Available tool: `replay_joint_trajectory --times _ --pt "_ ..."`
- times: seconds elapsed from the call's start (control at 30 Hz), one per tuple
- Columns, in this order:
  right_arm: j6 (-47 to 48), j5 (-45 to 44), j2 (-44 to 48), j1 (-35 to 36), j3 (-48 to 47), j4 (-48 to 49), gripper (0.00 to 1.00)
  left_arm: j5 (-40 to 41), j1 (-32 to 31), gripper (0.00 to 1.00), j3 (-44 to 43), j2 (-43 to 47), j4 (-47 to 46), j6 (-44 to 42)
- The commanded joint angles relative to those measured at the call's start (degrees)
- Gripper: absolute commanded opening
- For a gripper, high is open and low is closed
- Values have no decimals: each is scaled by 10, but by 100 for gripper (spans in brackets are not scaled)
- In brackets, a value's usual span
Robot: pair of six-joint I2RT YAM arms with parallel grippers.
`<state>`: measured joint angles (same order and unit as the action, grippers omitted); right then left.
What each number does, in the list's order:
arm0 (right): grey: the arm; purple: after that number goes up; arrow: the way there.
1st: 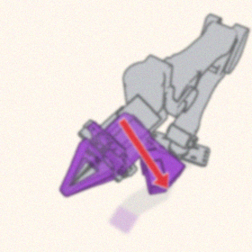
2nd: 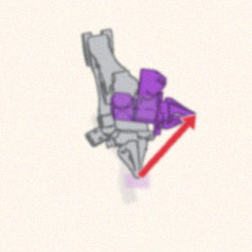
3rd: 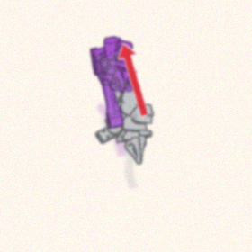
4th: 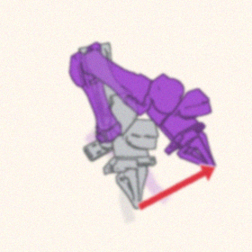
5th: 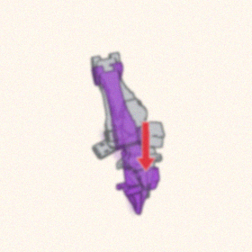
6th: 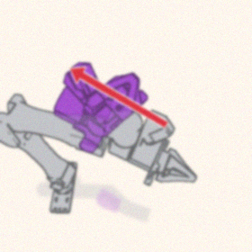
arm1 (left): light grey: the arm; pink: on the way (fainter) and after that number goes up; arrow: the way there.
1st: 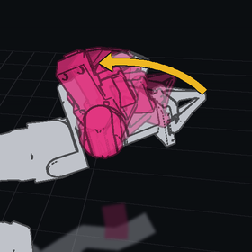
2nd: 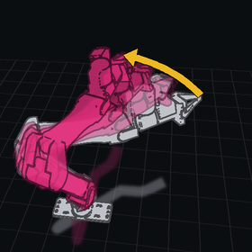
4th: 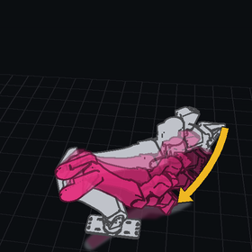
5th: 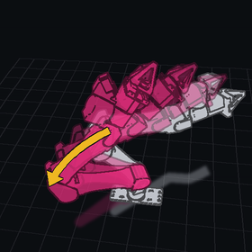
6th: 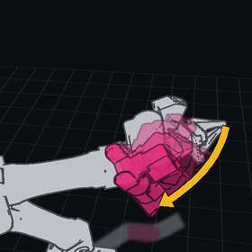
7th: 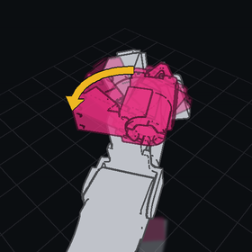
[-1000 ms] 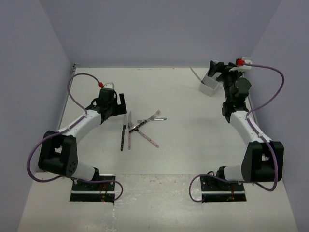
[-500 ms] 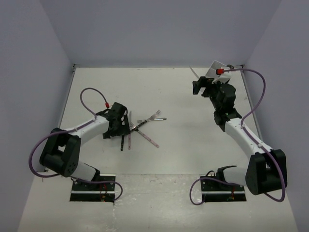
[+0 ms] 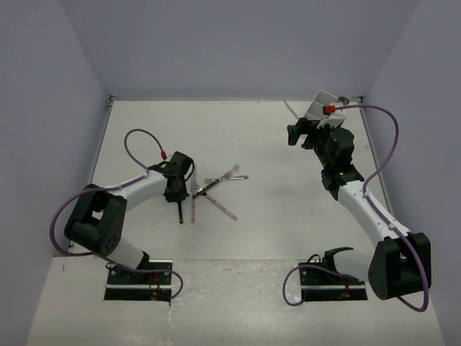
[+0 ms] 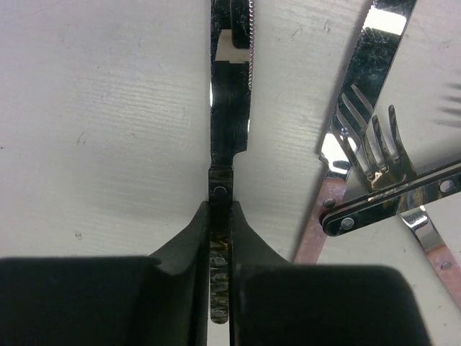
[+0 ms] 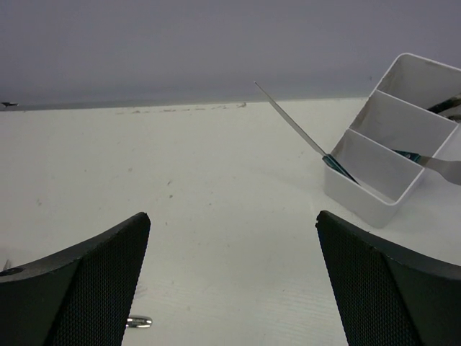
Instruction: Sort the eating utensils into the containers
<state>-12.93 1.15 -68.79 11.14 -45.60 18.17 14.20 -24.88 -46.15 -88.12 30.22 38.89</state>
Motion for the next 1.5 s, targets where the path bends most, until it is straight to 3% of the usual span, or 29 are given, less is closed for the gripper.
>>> replay_joint_trajectory --times 0.0,0.13,0.27,0.5,0.67,0.93,1.23,1.47 --pt "-17 24 20 0 -1 -13 99 3 -2 3 17 -21 -2 -10" --pt "-57 90 26 7 -2 -28 99 36 -3 0 -12 31 5 -21" --pt "-84 140 22 67 -5 -37 99 44 -14 0 -55 94 -42 -75" --pt "-237 243 -33 131 -27 21 99 -144 -71 0 -74 181 -231 -261" --pt "-306 184 -70 174 -76 20 99 -187 -128 0 -90 176 -276 -324" --pt "-334 69 -91 226 -84 28 96 -202 -164 0 -124 150 -292 -328" --pt "-314 -26 -91 275 -100 -49 71 -149 -176 0 -155 114 -328 -311" --pt "-325 -45 -99 277 -104 -57 20 -167 -181 0 -149 116 -363 -315"
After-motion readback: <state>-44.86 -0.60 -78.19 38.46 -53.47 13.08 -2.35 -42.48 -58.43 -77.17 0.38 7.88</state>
